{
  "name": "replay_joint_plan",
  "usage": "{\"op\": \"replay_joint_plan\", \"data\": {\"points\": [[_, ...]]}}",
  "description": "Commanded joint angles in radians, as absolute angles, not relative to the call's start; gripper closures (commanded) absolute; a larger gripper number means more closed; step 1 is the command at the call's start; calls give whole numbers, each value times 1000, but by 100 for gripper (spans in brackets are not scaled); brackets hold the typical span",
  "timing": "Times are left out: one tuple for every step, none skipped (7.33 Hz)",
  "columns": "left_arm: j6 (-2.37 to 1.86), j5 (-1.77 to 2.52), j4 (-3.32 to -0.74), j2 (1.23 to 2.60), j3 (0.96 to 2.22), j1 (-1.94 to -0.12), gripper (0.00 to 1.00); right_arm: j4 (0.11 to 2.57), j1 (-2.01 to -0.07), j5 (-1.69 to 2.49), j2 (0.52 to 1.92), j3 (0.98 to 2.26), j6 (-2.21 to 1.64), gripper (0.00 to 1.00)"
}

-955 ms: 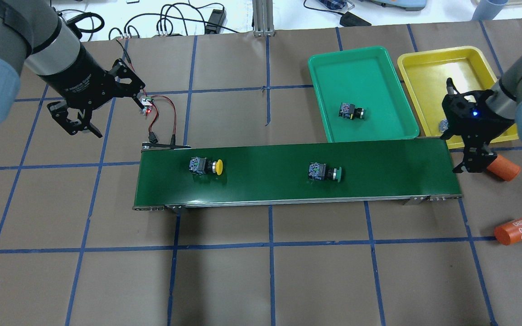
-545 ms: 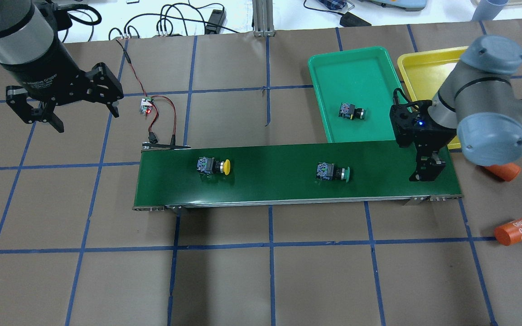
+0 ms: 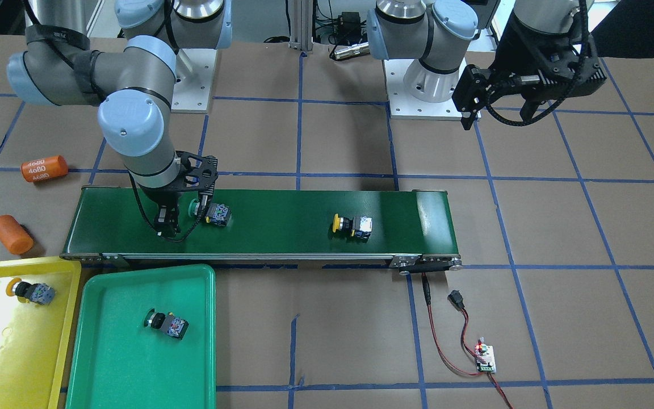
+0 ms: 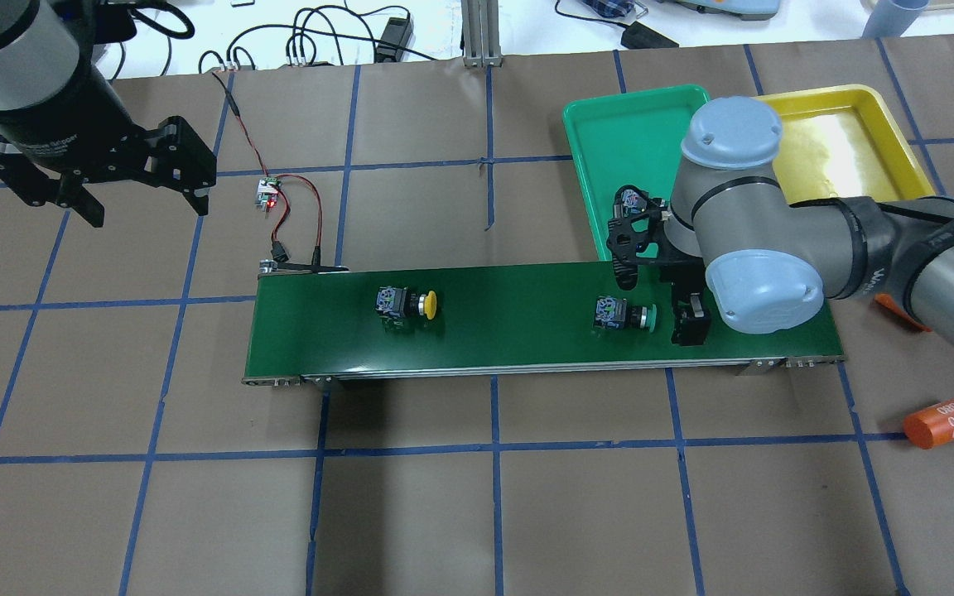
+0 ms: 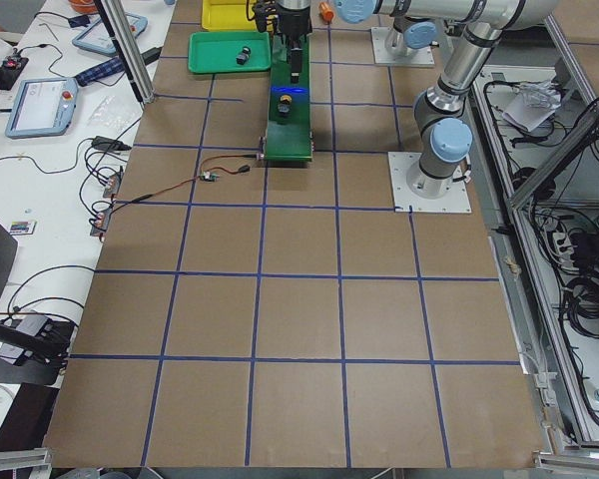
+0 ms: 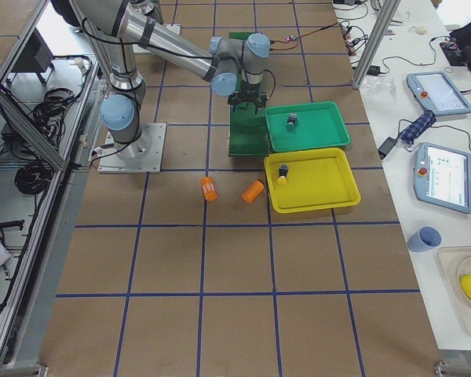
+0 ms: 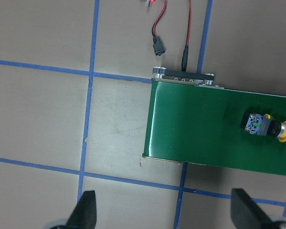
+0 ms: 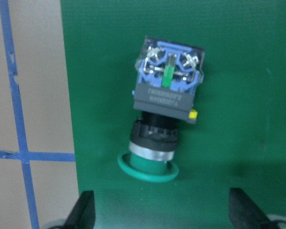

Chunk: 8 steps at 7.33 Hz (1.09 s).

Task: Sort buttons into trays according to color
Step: 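Grasp the green-capped button at the belt end and drop it in the green tray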

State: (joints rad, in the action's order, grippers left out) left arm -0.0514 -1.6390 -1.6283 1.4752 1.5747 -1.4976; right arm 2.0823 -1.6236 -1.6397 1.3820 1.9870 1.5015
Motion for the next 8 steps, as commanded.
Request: {"op": "replay_joint_plan", "data": {"points": [[-48,-1624,-1632,1448,1594,-1499,0,2086,-1643,-1643,1373,1997,1465,0],[-52,-1621,-1634,1465,1595,-1496,0,2094,-1643,-1640,1373,2011,1459,0],[-52,-1623,-1646,1476,1595,-1496,0,2097,-1643,-1646,1376,2006,1462,37],[-52,-1621,-1654,1482,1595,-1496,0,2097,-1643,-1666,1374,2008,1466,67],[-52,-1624,-1658,1482,1595,-1496,0,2097,-1643,-1698,1376,2005,1471,81],[-51,-1624,-1695,1471,1597,-1496,0,2100,-1641,-1706,1374,1991,1470,89],[-51,-1623,-1697,1471,1594,-1487,0,2094,-1641,-1730,1371,1946,1471,90],[-51,-1624,-1706,1471,1594,-1488,0,2092,-1628,-1733,1346,1866,1523,90]]}}
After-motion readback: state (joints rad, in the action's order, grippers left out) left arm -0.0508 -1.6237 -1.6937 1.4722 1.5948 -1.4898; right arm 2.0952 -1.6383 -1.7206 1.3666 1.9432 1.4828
